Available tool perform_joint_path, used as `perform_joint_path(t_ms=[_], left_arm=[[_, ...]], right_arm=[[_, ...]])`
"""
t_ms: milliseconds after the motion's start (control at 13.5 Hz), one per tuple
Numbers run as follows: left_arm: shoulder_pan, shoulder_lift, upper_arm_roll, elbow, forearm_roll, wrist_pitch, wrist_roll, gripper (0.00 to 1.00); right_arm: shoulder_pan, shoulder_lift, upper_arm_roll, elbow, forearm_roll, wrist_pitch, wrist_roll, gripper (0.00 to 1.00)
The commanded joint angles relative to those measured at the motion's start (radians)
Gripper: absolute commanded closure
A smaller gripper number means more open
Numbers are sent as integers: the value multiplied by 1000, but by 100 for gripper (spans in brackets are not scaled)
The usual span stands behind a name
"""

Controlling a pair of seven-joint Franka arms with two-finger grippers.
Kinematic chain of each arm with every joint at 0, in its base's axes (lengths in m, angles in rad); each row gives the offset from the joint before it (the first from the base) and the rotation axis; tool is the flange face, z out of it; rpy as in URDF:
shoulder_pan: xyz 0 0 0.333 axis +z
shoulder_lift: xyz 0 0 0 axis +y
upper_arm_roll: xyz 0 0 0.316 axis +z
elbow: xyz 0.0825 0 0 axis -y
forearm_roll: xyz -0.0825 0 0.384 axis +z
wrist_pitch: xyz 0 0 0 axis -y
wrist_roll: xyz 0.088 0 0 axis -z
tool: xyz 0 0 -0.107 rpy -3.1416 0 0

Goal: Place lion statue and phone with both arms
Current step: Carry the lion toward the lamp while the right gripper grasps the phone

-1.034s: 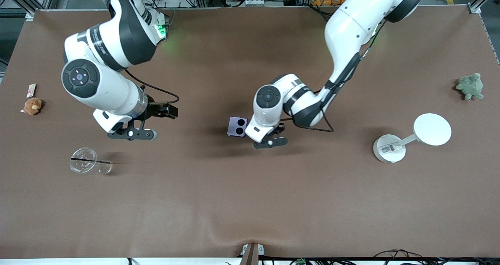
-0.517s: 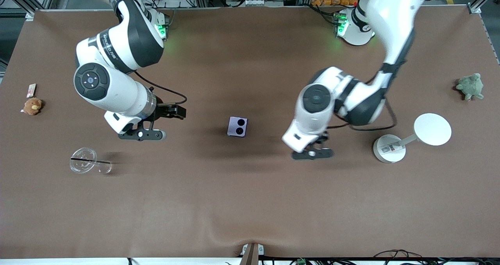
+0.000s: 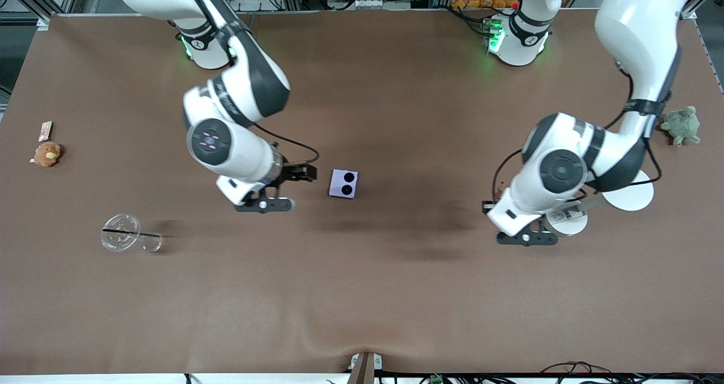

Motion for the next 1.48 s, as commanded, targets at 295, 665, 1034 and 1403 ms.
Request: perform_joint_path(t_ms=[295, 665, 1034, 1403], left_arm=[[116, 53, -13, -117, 120, 158, 47, 100], [142, 76, -12, -154, 138, 222, 46, 100], [176, 85, -12, -168, 186, 245, 49, 100], [207, 97, -12, -183, 186, 288, 79, 100]], right_arm=[[99, 209, -9, 140, 9, 52, 180, 0], [168, 256, -12, 106, 0, 174, 219, 0], [171, 288, -12, 101, -89, 195, 211, 0], [176, 303, -10, 45, -91, 299, 209, 0]])
